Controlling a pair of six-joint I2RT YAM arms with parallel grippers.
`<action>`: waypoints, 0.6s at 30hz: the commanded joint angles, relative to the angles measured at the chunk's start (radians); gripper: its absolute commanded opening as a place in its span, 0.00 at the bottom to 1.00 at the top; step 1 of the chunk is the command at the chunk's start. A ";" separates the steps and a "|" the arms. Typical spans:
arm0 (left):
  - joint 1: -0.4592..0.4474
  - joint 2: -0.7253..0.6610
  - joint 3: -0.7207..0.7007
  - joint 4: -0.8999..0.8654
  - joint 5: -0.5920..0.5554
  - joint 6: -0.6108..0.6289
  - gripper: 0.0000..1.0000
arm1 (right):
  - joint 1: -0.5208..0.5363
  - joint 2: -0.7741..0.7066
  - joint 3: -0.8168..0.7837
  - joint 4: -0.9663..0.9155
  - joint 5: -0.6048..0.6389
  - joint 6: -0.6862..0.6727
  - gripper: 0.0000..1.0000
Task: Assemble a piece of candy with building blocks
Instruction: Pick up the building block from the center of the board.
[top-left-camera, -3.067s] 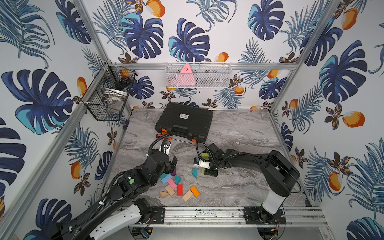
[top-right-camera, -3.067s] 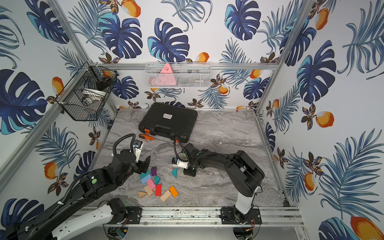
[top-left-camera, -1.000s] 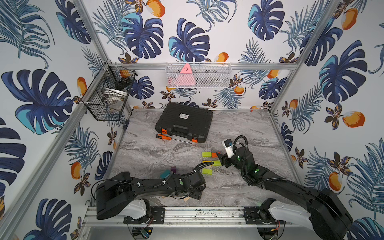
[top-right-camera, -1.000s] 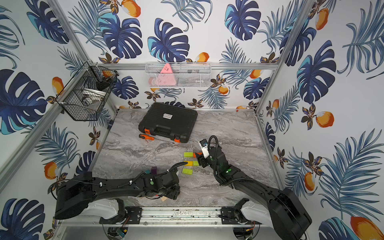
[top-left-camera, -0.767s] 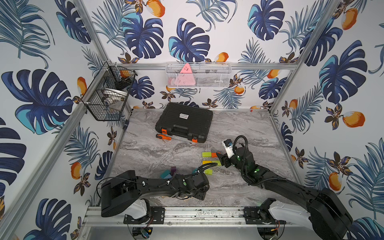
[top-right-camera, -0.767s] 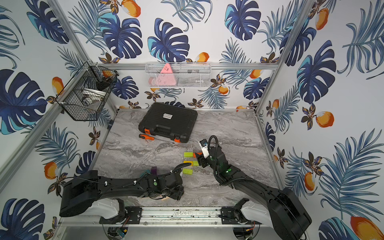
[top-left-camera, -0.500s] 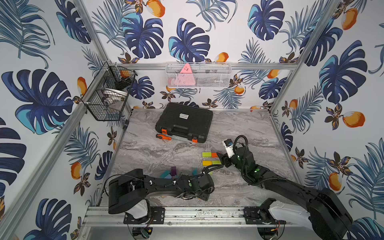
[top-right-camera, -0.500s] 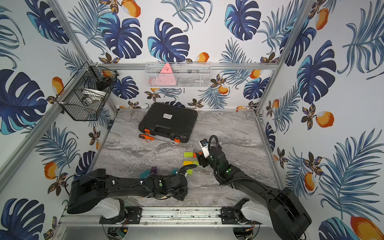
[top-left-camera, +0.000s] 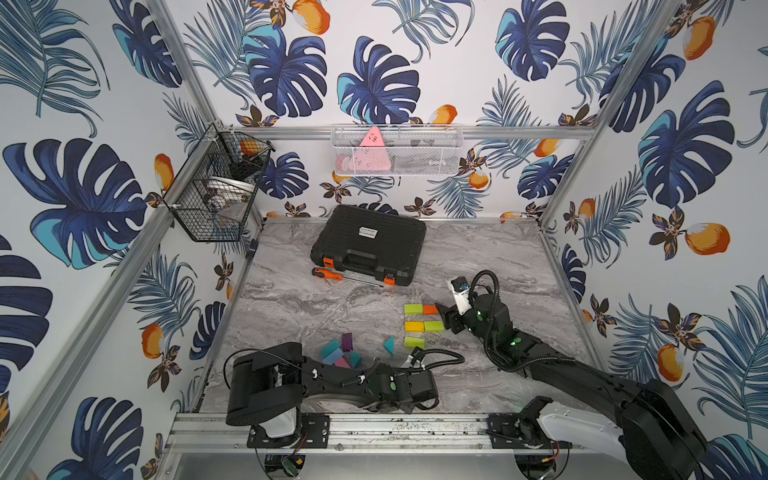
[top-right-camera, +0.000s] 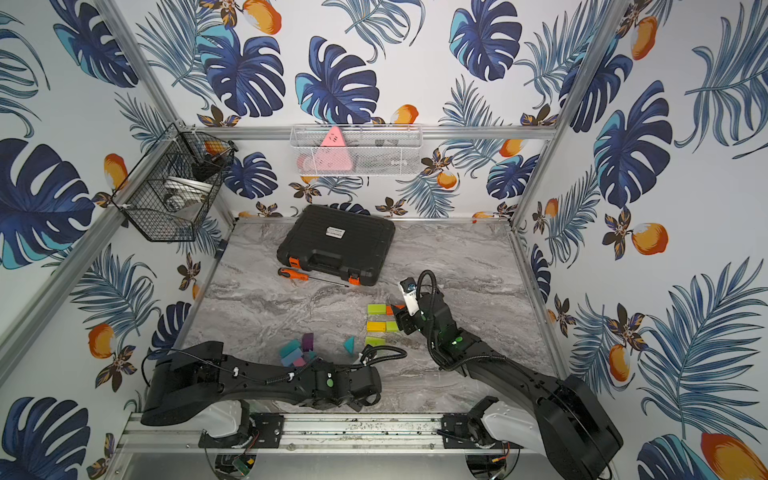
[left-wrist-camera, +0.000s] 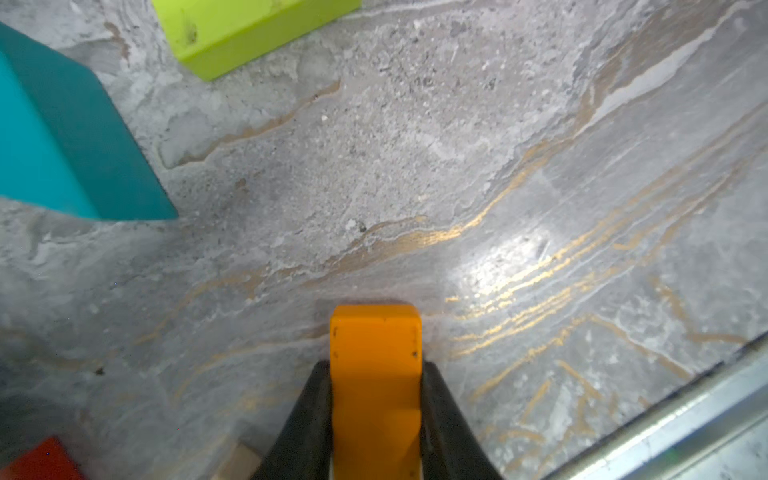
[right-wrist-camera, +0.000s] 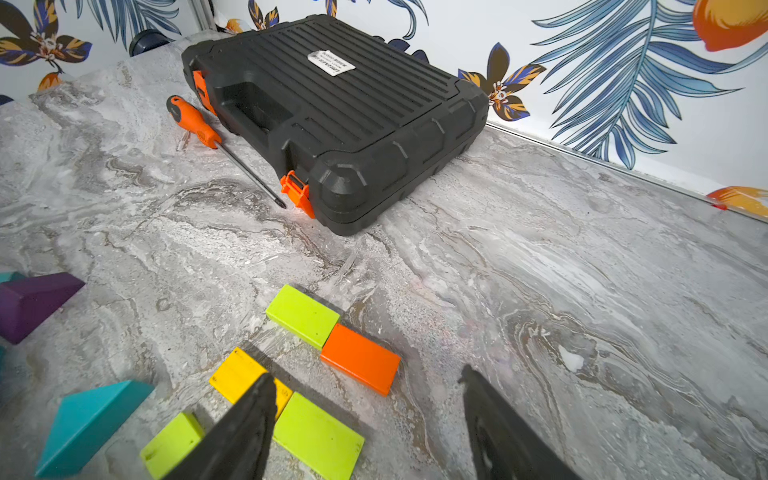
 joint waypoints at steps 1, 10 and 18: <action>-0.015 0.029 -0.005 -0.110 0.078 -0.006 0.41 | -0.001 -0.002 0.006 0.005 0.017 0.004 0.72; -0.018 0.007 0.038 -0.085 0.036 0.030 0.24 | -0.096 -0.038 -0.021 0.013 0.018 0.124 0.72; 0.039 0.004 0.195 -0.140 0.015 0.287 0.13 | -0.256 -0.113 -0.087 0.071 0.003 0.250 0.72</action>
